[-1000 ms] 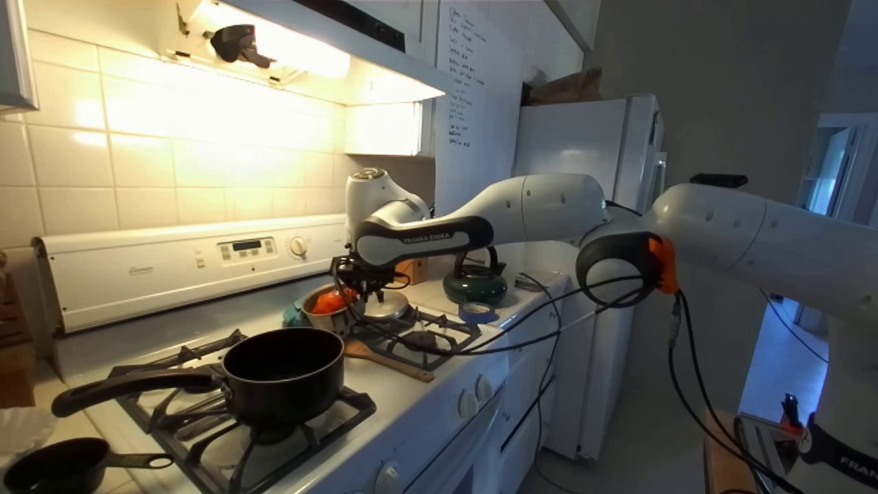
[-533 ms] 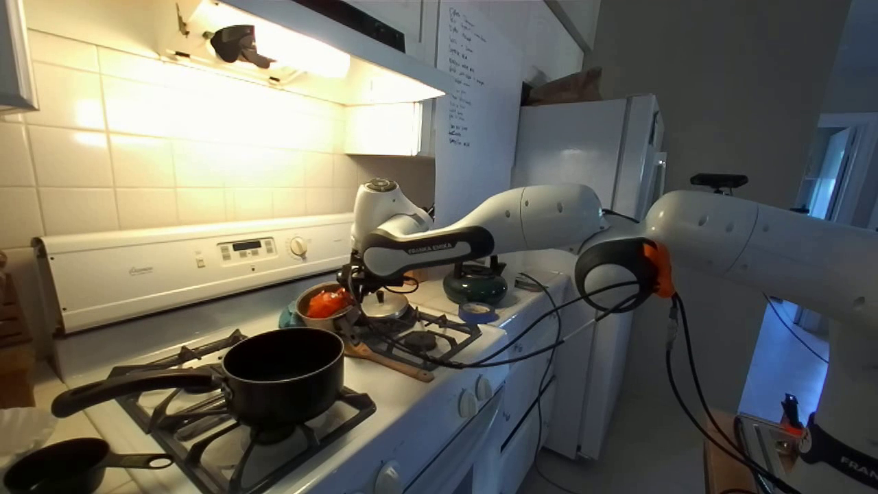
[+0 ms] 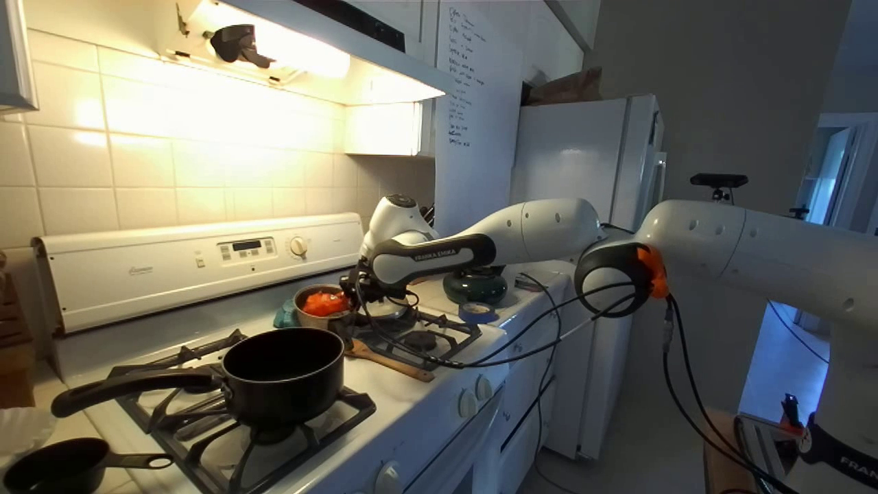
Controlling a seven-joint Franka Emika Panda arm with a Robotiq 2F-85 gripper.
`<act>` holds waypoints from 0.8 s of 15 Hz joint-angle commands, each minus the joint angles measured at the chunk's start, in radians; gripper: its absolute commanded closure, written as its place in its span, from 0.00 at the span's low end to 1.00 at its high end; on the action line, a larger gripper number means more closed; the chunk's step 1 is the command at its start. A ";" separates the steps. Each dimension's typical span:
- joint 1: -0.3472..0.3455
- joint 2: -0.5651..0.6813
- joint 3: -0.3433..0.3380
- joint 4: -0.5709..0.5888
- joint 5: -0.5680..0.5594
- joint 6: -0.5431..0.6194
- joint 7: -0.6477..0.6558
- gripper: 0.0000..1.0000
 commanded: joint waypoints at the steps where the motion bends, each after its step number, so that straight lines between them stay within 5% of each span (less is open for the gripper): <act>1: -0.014 0.022 0.010 -0.003 0.022 0.021 -0.053 0.61; 9: 0.036 0.004 -0.069 0.003 -0.050 0.020 -0.222 0.05; 12: 0.052 -0.010 -0.081 0.004 -0.066 0.055 -0.314 0.00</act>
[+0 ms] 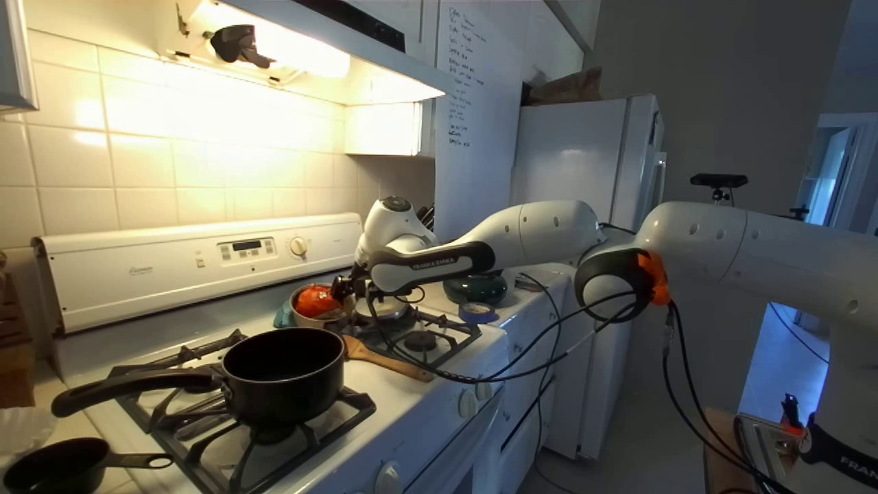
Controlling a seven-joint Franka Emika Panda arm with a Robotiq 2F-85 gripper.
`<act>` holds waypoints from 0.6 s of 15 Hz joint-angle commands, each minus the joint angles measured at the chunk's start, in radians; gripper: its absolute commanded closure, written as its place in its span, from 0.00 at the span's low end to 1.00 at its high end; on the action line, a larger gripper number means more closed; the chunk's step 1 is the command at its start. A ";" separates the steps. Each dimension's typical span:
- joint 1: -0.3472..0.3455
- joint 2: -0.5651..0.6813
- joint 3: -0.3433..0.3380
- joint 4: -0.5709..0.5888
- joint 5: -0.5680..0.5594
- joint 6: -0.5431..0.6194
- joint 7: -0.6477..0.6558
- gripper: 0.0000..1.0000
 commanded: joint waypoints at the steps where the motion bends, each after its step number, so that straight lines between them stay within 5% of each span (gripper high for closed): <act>1: 0.022 -0.023 -0.012 0.000 -0.020 0.032 -0.094 0.00; 9: 0.069 -0.093 0.014 0.004 -0.006 -0.049 -0.240 0.00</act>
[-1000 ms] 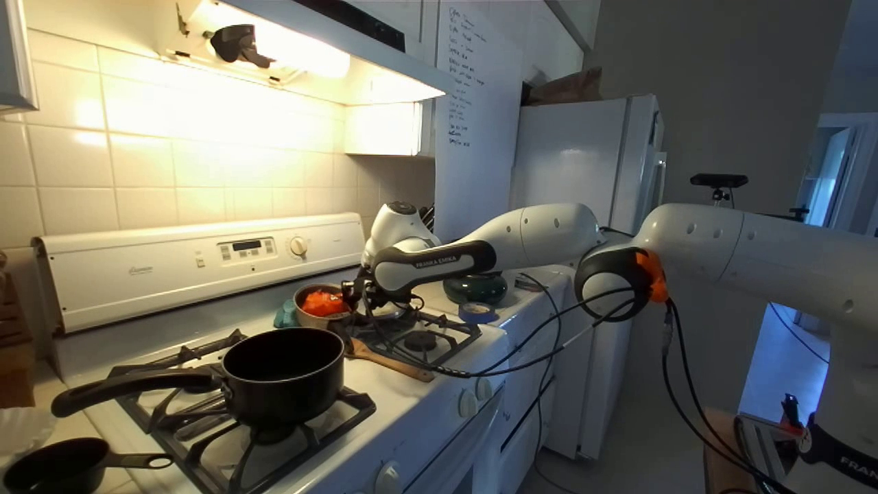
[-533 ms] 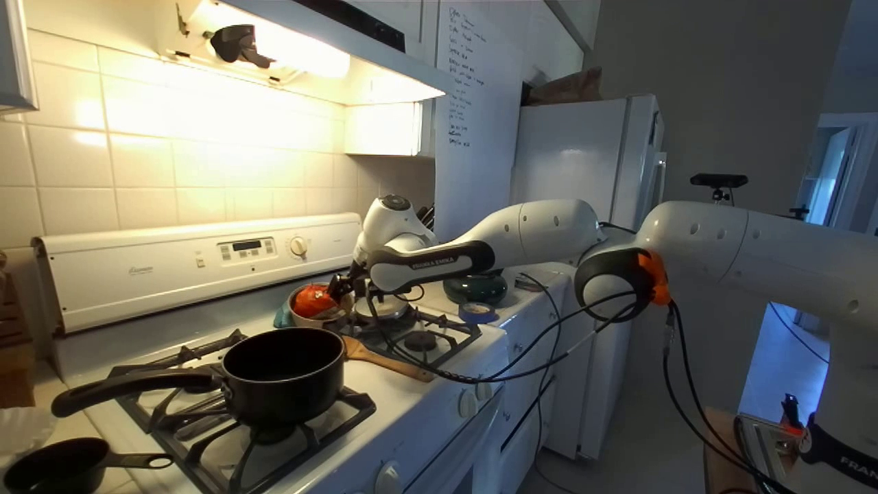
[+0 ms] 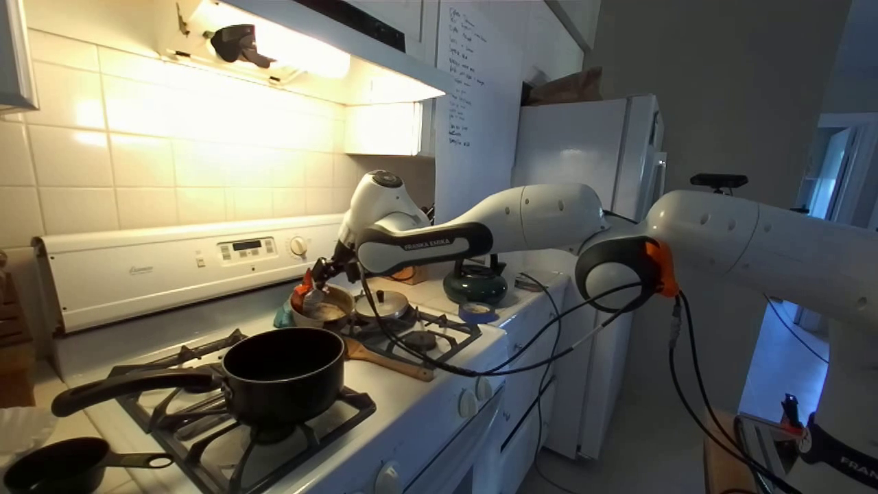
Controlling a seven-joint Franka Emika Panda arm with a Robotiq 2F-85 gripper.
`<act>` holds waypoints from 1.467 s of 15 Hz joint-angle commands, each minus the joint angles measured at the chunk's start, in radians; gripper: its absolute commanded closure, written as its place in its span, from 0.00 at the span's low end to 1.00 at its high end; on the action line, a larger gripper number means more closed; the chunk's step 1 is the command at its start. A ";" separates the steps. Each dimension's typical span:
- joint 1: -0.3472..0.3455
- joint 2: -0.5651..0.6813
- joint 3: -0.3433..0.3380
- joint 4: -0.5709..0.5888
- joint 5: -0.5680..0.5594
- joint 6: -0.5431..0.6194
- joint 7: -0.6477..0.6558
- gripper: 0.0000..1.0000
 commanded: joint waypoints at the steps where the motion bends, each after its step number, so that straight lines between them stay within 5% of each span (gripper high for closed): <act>1: 0.018 -0.036 0.012 0.000 -0.002 -0.044 -0.045 0.00; 5: 0.041 -0.059 -0.032 0.000 -0.025 -0.068 0.044 0.00; 14: 0.032 -0.052 -0.017 0.000 -0.009 -0.047 0.012 0.00; 22: 0.112 -0.050 0.014 -0.004 -0.008 -0.050 -0.006 0.00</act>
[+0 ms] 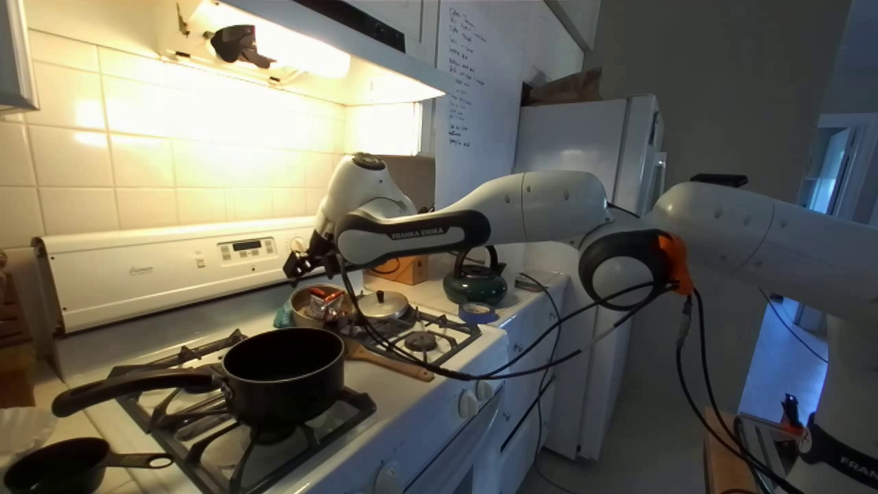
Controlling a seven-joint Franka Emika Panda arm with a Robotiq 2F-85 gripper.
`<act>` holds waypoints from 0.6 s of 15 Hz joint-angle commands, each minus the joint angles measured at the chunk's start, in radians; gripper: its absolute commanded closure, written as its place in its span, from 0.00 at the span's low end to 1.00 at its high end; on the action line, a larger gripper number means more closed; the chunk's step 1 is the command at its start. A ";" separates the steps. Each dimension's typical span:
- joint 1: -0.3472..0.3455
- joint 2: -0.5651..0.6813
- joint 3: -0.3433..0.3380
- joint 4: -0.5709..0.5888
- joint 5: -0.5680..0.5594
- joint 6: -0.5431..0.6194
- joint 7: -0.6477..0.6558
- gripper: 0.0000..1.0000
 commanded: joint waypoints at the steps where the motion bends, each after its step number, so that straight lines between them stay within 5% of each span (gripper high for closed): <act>1: 0.033 -0.003 0.007 0.000 -0.010 -0.002 0.008 0.00; 9: 0.150 -0.002 0.079 -0.001 -0.010 0.102 -0.193 0.00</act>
